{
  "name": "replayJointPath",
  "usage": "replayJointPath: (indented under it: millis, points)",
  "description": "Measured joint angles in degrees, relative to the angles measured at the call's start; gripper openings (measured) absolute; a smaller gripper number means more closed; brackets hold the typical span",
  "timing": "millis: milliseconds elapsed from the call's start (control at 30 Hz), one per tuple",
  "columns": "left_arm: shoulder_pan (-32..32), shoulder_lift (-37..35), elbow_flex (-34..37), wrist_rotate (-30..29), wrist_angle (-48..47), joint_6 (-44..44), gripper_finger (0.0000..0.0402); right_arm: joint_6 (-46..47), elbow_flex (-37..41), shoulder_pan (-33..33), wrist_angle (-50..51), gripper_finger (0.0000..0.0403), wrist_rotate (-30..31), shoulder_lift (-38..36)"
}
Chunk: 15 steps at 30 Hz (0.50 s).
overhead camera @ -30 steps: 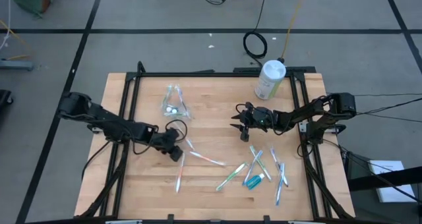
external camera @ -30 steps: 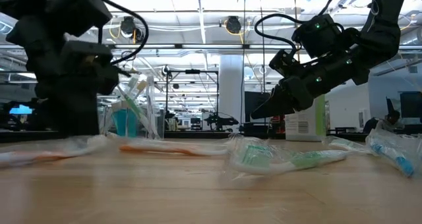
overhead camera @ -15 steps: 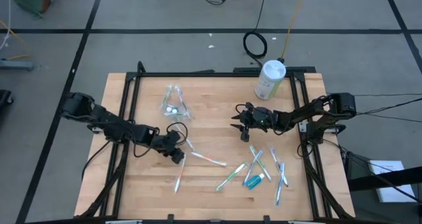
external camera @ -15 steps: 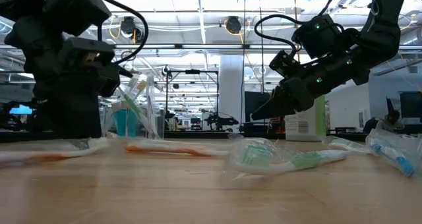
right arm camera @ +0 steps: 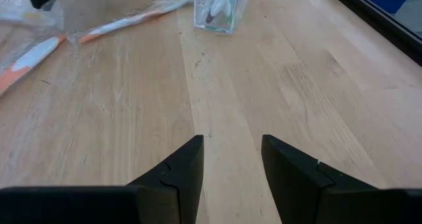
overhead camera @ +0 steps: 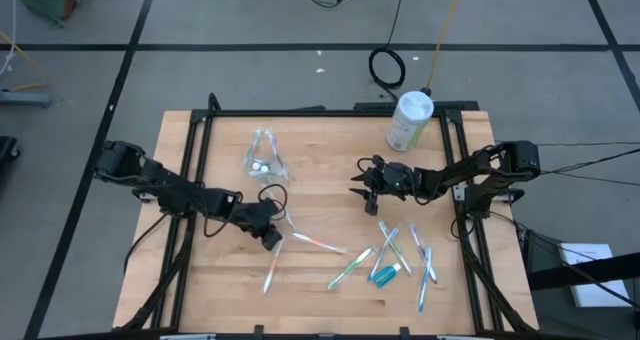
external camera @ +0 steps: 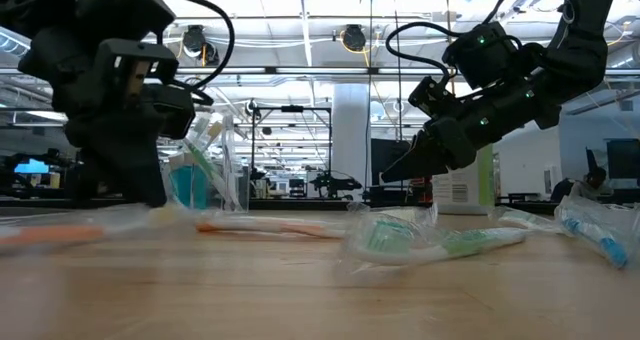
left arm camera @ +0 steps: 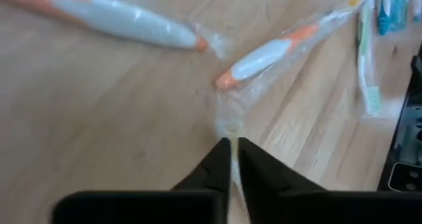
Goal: Pick & Place toothbrushing station
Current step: Put the orange toothbrush into the transparent organizer
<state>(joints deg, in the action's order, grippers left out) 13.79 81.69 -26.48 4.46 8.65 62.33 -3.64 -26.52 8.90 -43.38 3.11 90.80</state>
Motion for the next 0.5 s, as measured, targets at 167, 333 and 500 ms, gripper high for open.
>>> replayJointPath:
  millis: [167,333,500]
  points:
    - [-1.5,-0.8,0.0,1.1,3.3,-4.1,0.0010,0.0,0.0,0.0,0.0,0.0144,0.0,0.0]
    - [-2.4,-6.2,-1.3,0.5,3.2,-9.3,0.0005,0.0,0.0,0.0,0.0,0.0144,0.0,0.0]
    - [-2.6,-15.2,-4.6,-7.3,3.0,-22.5,0.0003,0.0,0.0,0.0,0.3,0.0144,0.0,0.0]
